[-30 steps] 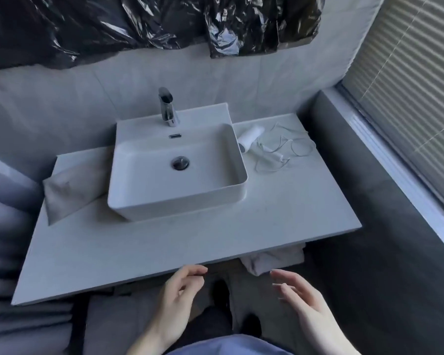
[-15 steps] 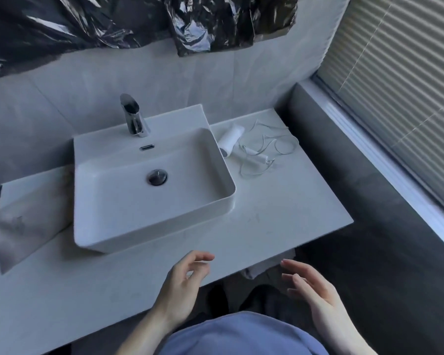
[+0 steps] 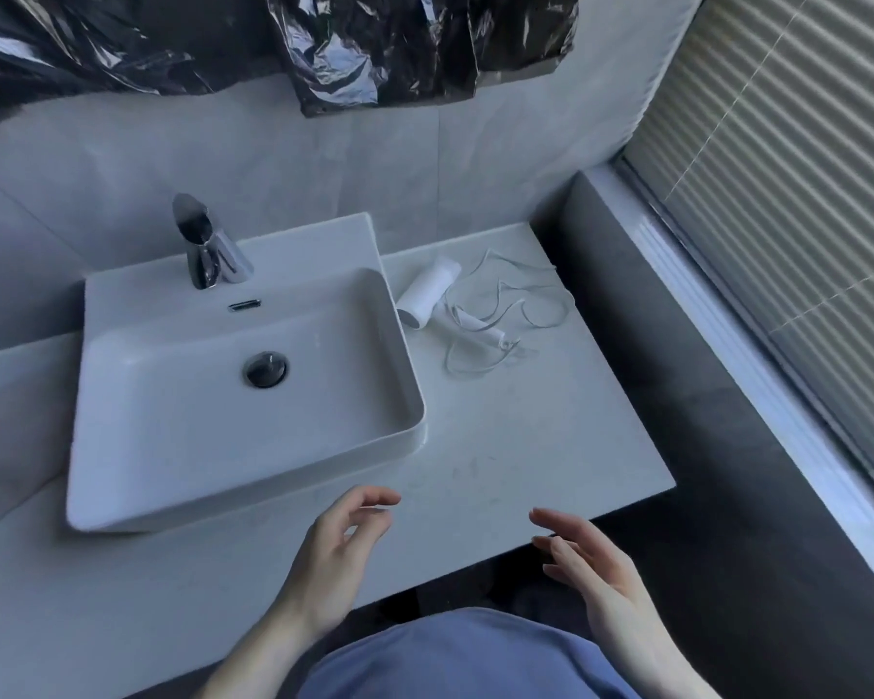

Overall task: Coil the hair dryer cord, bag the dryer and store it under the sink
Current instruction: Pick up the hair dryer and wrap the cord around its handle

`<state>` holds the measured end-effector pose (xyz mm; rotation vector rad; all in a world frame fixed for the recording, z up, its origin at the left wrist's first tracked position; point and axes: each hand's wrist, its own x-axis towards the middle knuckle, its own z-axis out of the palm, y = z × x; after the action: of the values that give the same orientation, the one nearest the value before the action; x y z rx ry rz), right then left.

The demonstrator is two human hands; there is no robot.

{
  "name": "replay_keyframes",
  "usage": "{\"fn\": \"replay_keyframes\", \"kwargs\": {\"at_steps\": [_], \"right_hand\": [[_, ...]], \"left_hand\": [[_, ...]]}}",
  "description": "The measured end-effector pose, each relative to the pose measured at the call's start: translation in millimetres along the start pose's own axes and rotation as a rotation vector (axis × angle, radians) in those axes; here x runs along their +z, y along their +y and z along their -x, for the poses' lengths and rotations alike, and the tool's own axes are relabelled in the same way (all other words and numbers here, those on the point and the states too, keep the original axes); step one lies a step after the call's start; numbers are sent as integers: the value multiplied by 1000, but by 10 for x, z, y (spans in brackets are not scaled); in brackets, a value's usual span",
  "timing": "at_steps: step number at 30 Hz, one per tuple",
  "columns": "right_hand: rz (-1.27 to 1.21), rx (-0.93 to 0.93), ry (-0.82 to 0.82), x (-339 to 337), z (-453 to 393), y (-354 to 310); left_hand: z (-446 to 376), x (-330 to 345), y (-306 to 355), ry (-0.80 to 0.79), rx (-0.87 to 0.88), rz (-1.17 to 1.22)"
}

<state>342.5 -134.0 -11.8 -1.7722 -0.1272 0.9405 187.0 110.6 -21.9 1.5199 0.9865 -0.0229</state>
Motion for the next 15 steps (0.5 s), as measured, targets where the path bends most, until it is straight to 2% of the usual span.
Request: {"fn": "replay_keyframes", "kwargs": {"at_steps": [9, 15], "right_hand": [[133, 26, -181, -898, -903, -468], [173, -3, -285, -1131, -1600, -814]], "left_hand": [[-553, 685, 619, 117, -68, 63], [-828, 1073, 799, 176, -138, 89]]}}
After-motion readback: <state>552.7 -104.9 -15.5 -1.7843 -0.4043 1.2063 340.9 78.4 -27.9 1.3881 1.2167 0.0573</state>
